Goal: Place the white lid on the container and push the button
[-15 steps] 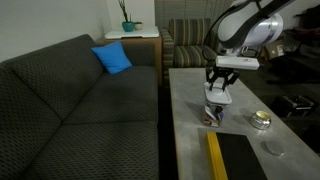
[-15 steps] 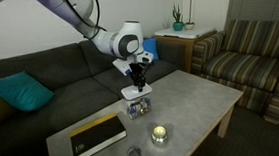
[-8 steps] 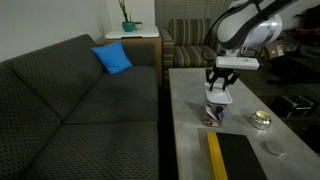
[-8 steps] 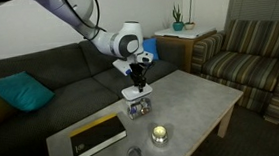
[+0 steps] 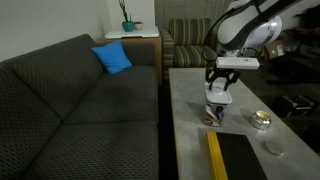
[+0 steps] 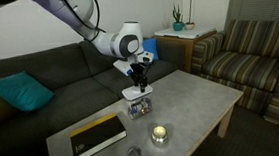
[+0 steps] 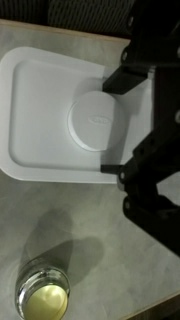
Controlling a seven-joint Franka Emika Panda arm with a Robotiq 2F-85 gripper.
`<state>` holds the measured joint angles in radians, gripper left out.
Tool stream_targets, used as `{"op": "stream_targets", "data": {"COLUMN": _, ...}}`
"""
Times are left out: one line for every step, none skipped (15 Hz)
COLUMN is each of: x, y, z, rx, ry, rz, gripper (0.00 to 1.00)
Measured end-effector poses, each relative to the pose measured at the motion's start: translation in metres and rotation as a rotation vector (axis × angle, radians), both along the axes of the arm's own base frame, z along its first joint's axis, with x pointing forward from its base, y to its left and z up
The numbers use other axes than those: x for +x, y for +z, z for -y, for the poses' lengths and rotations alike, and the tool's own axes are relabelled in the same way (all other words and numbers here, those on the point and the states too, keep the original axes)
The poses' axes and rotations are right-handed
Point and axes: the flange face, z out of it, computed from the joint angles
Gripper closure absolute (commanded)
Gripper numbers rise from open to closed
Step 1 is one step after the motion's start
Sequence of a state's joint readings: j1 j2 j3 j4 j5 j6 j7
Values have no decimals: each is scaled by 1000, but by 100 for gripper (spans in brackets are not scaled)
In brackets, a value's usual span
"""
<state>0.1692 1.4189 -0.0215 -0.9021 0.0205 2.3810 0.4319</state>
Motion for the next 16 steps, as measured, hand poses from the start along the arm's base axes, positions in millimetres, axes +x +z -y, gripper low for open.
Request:
{"op": "stream_targets", "data": {"x": 1, "y": 1, "z": 1, "rx": -7, "ry": 4, "rz": 8, "gripper": 0}}
{"op": "stream_targets", "data": {"x": 2, "y": 2, "z": 3, "rx": -12, "ry": 7, "rz": 19, "gripper": 0}}
{"op": "stream_targets", "data": {"x": 4, "y": 3, "z": 4, "rx": -17, "ry": 10, "rz": 30, "gripper": 0}}
{"op": "stream_targets", "data": {"x": 5, "y": 5, "z": 5, "rx": -22, "ry": 13, "rz": 43, "gripper": 0}}
{"op": "stream_targets", "data": {"x": 7, "y": 7, "z": 7, "rx": -27, "ry": 16, "rz": 57, "gripper": 0}}
{"op": "stream_targets", "data": {"x": 9, "y": 9, "z": 8, "rx": -31, "ry": 18, "rz": 71, "gripper": 0}}
{"op": "stream_targets", "data": {"x": 10, "y": 11, "z": 9, "rx": -35, "ry": 20, "rz": 80, "gripper": 0}}
{"op": "stream_targets", "data": {"x": 11, "y": 12, "z": 10, "rx": -37, "ry": 20, "rz": 84, "gripper": 0}}
{"op": "stream_targets", "data": {"x": 12, "y": 15, "z": 9, "rx": -37, "ry": 22, "rz": 86, "gripper": 0}}
{"op": "stream_targets", "data": {"x": 13, "y": 18, "z": 9, "rx": -36, "ry": 25, "rz": 89, "gripper": 0}}
{"op": "stream_targets", "data": {"x": 13, "y": 21, "z": 7, "rx": -34, "ry": 31, "rz": 88, "gripper": 0}}
{"op": "stream_targets", "data": {"x": 13, "y": 24, "z": 5, "rx": -30, "ry": 38, "rz": 84, "gripper": 0}}
{"op": "stream_targets", "data": {"x": 13, "y": 27, "z": 3, "rx": -25, "ry": 46, "rz": 79, "gripper": 0}}
{"op": "stream_targets", "data": {"x": 13, "y": 30, "z": 0, "rx": -21, "ry": 52, "rz": 76, "gripper": 0}}
{"op": "stream_targets", "data": {"x": 12, "y": 32, "z": -2, "rx": -17, "ry": 56, "rz": 69, "gripper": 25}}
{"op": "stream_targets", "data": {"x": 11, "y": 34, "z": -3, "rx": -15, "ry": 56, "rz": 60, "gripper": 26}}
